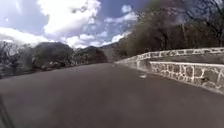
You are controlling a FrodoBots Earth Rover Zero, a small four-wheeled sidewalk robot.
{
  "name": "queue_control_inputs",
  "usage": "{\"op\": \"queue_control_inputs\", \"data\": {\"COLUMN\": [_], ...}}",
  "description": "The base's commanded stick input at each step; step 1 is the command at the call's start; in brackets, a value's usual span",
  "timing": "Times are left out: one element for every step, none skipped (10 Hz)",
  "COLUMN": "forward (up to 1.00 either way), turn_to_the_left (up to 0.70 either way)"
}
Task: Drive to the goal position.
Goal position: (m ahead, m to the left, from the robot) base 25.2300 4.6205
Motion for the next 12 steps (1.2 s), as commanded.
{"op": "queue_control_inputs", "data": {"forward": [0.7, 0.7, 0.7, 0.7, 0.7, 0.7, 0.7, 0.7, 0.7, 0.7, 0.7, 0.7], "turn_to_the_left": [0.0, 0.0, 0.0, 0.0, 0.0, 0.0, 0.0, 0.0, 0.0, 0.0, 0.0, 0.0]}}
